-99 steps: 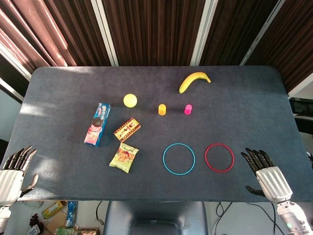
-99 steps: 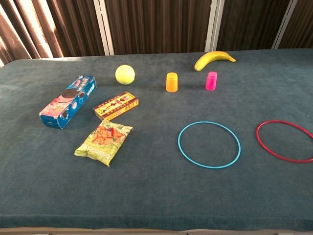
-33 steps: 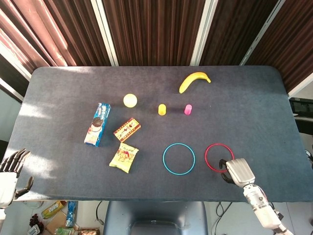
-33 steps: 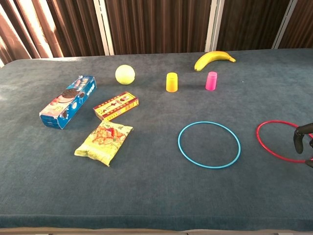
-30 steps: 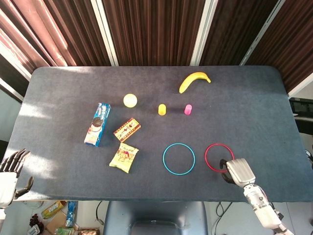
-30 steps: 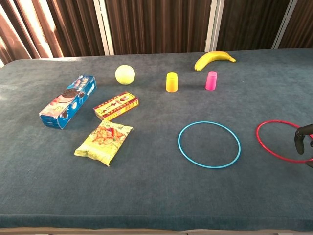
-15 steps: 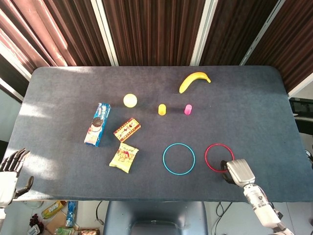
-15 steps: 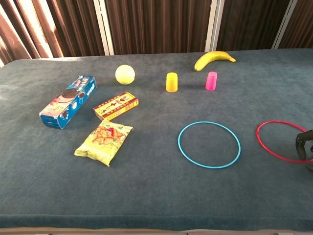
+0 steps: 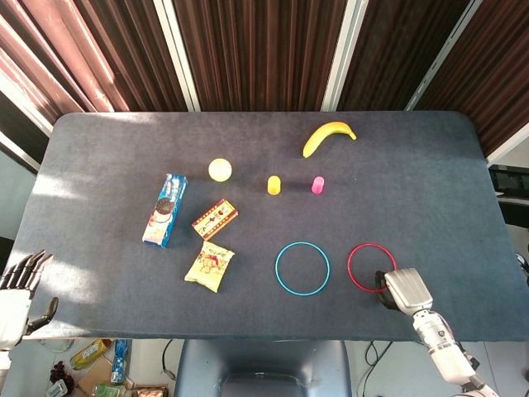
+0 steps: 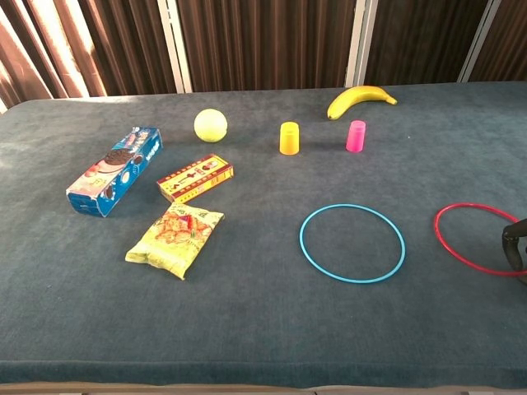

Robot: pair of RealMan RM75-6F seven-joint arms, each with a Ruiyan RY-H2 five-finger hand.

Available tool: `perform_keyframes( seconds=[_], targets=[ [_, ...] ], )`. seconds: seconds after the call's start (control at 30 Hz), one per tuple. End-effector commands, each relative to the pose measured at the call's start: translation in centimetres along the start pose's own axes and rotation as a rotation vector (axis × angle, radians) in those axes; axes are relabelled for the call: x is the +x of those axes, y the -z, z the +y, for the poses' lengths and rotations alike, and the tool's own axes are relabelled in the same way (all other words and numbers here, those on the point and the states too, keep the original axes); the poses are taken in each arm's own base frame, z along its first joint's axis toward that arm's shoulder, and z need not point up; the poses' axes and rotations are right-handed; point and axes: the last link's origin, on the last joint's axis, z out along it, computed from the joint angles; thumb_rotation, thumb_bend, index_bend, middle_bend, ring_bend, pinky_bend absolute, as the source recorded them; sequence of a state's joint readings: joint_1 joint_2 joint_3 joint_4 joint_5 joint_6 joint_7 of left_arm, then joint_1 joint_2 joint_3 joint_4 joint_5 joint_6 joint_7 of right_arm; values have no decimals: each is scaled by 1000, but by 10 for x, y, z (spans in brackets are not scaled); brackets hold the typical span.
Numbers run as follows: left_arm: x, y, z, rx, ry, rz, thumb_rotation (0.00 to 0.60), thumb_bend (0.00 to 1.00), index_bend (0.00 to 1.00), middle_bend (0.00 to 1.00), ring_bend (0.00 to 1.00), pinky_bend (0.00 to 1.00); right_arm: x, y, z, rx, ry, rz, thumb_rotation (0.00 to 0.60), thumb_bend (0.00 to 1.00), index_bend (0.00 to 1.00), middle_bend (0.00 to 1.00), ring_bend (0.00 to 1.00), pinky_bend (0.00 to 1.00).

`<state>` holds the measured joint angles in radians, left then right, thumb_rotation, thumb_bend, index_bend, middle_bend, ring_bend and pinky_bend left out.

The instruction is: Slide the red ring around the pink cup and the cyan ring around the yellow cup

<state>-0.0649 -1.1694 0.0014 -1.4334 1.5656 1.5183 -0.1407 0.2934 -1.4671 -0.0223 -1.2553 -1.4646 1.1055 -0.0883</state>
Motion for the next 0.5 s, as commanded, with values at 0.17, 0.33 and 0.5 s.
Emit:
perform_keyframes(
  seconds=[0.17,0.33,0.5],
  targets=[
    [0,0,0,0,-1,-1,600,436,0,0,0,125,1,0,1,1,-3,7,600,516,703,963,1000,1000],
    [0,0,0,-1,-1,-1,600,436,0,0,0,125,3,0,0,10,-8,20,600,624,790,965,1000,1000],
    [0,0,0,-1,-1,-1,600,434,0,0,0,125,9,0,-1,21,-17,56,600,673,882,966,1000,1000]
  ],
)
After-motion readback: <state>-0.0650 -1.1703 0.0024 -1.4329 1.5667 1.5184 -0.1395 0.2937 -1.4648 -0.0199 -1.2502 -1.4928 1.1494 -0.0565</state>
